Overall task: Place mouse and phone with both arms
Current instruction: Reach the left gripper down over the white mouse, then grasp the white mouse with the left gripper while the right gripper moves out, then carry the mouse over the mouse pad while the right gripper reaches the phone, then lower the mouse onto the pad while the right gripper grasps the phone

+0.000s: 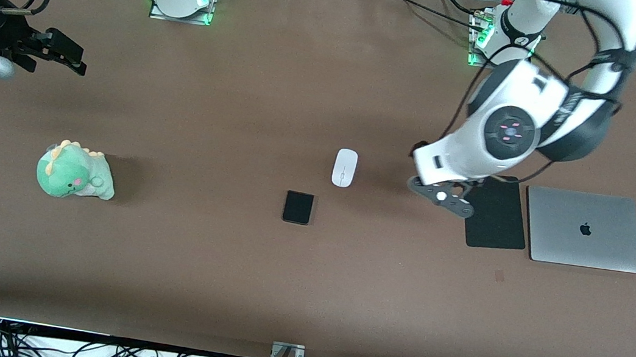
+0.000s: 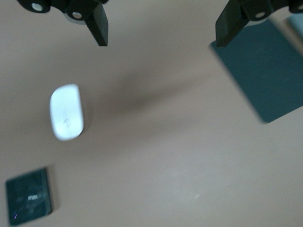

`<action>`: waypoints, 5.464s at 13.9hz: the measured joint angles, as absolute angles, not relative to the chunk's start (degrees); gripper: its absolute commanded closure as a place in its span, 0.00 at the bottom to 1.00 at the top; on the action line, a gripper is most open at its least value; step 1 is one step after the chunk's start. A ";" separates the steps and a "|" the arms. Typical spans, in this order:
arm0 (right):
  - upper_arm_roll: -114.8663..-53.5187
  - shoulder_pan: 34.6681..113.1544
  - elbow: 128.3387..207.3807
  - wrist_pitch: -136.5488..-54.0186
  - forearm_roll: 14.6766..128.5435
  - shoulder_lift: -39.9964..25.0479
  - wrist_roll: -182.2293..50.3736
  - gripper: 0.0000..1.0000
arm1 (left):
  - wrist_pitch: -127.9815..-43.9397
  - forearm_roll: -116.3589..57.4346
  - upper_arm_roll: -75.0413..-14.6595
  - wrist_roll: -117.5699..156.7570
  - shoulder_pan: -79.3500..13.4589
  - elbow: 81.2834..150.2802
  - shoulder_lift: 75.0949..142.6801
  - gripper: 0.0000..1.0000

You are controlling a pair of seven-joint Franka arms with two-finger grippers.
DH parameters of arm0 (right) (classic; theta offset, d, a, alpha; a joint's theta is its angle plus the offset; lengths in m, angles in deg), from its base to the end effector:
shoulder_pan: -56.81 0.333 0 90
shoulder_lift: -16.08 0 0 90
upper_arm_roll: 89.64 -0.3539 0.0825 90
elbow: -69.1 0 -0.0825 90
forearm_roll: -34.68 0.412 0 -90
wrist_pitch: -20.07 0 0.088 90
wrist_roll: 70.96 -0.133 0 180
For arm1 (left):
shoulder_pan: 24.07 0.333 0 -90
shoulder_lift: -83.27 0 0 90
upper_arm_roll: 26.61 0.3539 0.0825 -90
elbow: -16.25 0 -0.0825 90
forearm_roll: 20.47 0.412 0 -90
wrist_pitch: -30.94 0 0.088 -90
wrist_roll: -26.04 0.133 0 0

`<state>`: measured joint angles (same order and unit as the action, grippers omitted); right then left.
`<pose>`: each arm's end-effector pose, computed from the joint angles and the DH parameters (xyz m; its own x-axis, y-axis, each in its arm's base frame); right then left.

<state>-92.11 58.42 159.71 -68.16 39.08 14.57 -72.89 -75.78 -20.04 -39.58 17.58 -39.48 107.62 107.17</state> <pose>0.5831 0.0517 0.6136 0.9967 0.0399 -0.0703 0.0345 -0.9965 -0.0755 0.6186 -0.3133 0.3836 0.9313 -0.3322 -0.1494 -0.3264 -0.9432 0.0628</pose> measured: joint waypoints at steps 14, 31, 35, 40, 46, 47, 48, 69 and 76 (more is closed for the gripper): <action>-92.12 58.41 159.80 -68.12 39.08 14.38 -72.29 0.00 | -99.47 -7.87 -39.35 -5.61 -55.88 107.52 126.00 0.00; -92.64 61.11 166.08 -81.17 39.09 8.75 -72.16 0.00 | -87.29 -8.53 -38.79 -9.19 -55.88 102.86 125.04 0.70; -92.68 63.22 166.03 -85.35 39.09 4.96 -72.16 0.00 | -68.38 -9.06 -38.50 -6.47 -47.27 101.33 117.41 0.69; -92.86 70.29 165.78 -92.49 39.15 -0.60 -79.43 0.00 | -66.04 -9.00 -37.86 8.77 -31.95 102.81 116.12 0.65; -92.94 83.55 160.10 -103.70 38.89 -14.31 -97.38 0.00 | -74.54 -8.93 -37.97 14.24 -25.63 112.22 116.17 0.65; -92.89 84.88 157.93 -104.08 38.49 -16.87 -100.59 0.00 | -77.28 -8.88 -37.97 14.24 -25.50 114.51 115.97 0.65; -92.86 85.89 155.31 -104.37 38.15 -19.51 -103.69 0.00 | -80.74 -8.52 -37.97 14.24 -25.29 117.21 115.63 0.65; -86.46 97.72 139.08 -115.98 34.28 -41.81 -118.57 0.10 | -104.00 -3.73 -38.13 15.29 -19.00 134.21 111.62 0.00; -86.14 98.10 138.81 -115.35 33.80 -41.55 -118.83 0.46 | -82.03 -3.92 -40.73 15.29 -18.90 123.79 107.46 0.00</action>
<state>-86.14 98.10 138.81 -115.35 33.80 -41.55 -118.83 -82.03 -3.92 -40.73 15.29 -18.90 123.79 107.46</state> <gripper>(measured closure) 0.189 0.000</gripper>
